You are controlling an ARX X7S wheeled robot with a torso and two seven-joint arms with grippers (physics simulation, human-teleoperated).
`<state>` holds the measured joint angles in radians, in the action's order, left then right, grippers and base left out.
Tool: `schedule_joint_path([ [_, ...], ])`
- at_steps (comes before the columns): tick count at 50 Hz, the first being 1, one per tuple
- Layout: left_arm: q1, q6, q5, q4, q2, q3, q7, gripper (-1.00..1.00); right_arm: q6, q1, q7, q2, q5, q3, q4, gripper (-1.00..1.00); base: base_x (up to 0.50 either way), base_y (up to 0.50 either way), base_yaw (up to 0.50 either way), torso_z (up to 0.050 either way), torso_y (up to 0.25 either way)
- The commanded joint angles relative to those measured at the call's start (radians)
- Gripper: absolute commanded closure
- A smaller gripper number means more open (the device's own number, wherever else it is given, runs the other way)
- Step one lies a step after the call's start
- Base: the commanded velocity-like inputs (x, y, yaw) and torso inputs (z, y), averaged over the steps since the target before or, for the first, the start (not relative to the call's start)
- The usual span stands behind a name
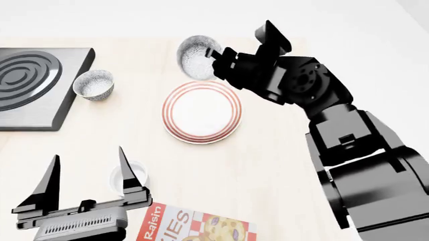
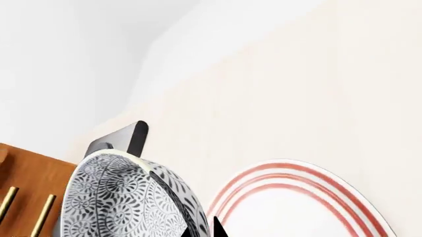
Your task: Pick the akita bowl next to the cookies box and place it on the plate.
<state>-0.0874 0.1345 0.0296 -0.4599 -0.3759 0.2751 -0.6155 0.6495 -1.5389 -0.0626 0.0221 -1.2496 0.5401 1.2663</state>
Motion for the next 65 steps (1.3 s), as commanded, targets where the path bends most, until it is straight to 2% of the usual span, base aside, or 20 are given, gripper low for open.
schedule_joint_path([
  [1, 0.002, 0.011, -0.013, 0.012, 0.016, -0.019, 0.018, -1.00, -0.079, 0.018, -0.058, -0.021, -0.162, 0.138, 0.005, 1.00, 0.00, 0.00, 0.00, 0.000, 0.000],
  [12, 0.000, 0.007, -0.007, 0.007, 0.013, -0.017, 0.017, -1.00, -0.132, 0.034, -0.059, -0.021, -0.322, 0.326, 0.001, 1.00, 0.00, 0.00, 0.00, 0.000, 0.000],
  [40, 0.003, 0.002, -0.010, 0.009, 0.012, -0.004, 0.011, -1.00, -0.286, 0.040, -0.053, -0.022, -0.752, 0.930, -0.035, 1.00, 0.00, 0.00, 0.00, 0.000, 0.001],
  [52, 0.004, 0.000, -0.007, 0.008, 0.009, -0.003, 0.010, -1.00, -0.318, 0.037, -0.061, -0.022, -0.858, 1.061, -0.027, 1.00, 0.00, 0.00, 0.00, 0.000, 0.000],
  [65, 0.005, 0.006, 0.000, 0.013, 0.006, -0.003, 0.008, -1.00, -0.337, 0.045, -0.056, -0.022, -0.841, 1.123, -0.048, 1.00, 0.00, 0.00, 0.00, 0.000, 0.000],
])
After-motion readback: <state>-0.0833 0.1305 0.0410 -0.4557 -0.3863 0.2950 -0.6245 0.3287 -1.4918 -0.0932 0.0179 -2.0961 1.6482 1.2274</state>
